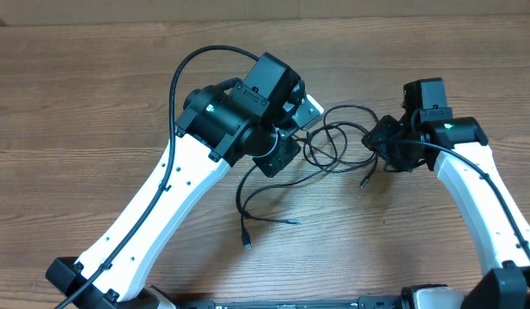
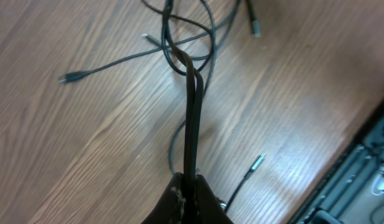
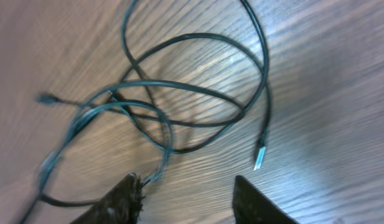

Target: Untangle cables

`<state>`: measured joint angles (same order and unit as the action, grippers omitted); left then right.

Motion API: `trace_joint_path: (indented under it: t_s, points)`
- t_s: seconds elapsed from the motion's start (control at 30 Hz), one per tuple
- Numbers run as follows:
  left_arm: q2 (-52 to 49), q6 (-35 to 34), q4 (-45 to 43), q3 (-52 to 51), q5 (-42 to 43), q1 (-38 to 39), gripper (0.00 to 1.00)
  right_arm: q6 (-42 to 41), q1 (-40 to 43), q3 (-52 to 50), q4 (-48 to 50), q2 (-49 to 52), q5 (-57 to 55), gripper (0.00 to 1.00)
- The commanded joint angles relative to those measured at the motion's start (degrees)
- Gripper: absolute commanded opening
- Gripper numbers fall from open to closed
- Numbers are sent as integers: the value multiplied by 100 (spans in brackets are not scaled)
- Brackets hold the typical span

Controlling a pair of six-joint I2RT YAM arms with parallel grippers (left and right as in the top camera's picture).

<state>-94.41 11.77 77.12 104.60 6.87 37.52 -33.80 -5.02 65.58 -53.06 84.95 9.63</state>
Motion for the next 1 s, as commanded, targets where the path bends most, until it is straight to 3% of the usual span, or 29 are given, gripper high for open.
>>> trace_joint_path:
  t_s: [0.0,0.27,0.6,0.97]
  points:
    - [28,-173,2,-9,-332,39,4,944,-17,-76,149,181,-219,50]
    - [28,-173,-17,-9,-254,39,4,1180,-17,-201,704,605,879,54]
    - [31,-173,-52,-9,-249,39,4,1178,-28,-201,909,1062,1021,53]
    - [31,-173,-70,-9,-236,42,4,1178,-50,-201,1829,1539,1449,53]
